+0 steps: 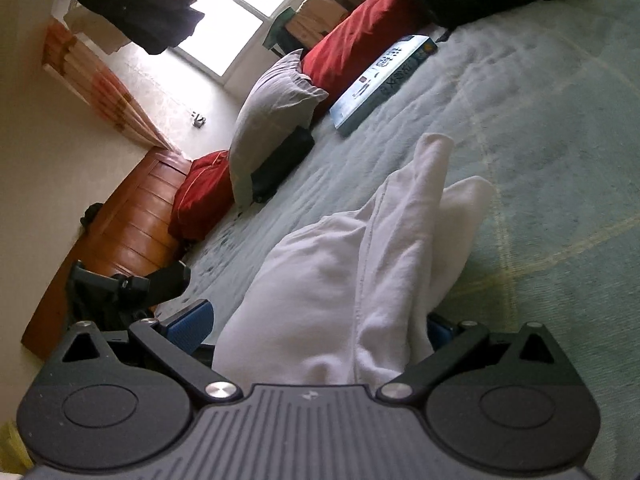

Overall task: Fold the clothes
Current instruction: 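Lift the folded sweatshirt up off the quilt with both grippers, then carry the sweatshirt toward the headboard and lower it with both grippers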

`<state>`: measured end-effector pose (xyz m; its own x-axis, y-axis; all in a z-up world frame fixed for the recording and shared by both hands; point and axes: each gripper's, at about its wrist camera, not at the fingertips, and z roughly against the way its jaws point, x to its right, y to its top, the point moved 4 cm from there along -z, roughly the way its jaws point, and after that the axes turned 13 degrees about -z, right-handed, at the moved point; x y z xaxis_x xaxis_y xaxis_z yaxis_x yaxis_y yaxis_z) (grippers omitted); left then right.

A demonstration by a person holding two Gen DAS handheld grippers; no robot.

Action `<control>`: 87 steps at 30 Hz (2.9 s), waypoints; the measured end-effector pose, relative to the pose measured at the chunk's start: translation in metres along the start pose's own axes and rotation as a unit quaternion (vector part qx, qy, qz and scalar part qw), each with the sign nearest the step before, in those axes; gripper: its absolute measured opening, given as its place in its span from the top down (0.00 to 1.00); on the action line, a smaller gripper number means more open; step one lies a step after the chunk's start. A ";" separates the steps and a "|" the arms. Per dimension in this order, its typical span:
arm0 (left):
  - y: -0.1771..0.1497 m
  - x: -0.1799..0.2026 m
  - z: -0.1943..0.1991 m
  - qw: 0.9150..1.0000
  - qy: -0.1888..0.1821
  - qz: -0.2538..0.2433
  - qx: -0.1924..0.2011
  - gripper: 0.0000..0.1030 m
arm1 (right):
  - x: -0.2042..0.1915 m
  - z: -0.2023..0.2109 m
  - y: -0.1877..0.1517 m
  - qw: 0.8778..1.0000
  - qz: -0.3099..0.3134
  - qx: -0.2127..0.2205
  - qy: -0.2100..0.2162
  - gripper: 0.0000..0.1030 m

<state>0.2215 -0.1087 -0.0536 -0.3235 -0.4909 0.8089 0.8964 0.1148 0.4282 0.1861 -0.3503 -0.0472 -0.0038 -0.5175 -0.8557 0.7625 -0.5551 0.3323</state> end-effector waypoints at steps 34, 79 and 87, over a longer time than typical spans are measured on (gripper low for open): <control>0.029 -0.080 0.215 0.990 0.037 0.016 0.134 0.01 | -0.171 -0.160 -0.081 0.986 0.116 -0.121 0.008 0.00; 0.050 -0.235 0.464 0.897 0.338 -0.021 0.283 0.01 | -0.260 -0.442 -0.179 0.961 0.075 -0.256 0.071 0.00; 0.032 -0.237 0.424 0.912 0.350 -0.078 0.201 0.01 | -0.272 -0.464 -0.141 0.972 0.076 -0.204 0.092 0.23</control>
<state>0.1983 0.3772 -0.0612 -0.0388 -0.9429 0.3307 0.6274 0.2346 0.7425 0.3794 0.1709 -0.0448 0.2165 -0.4280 -0.8775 0.9382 -0.1574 0.3082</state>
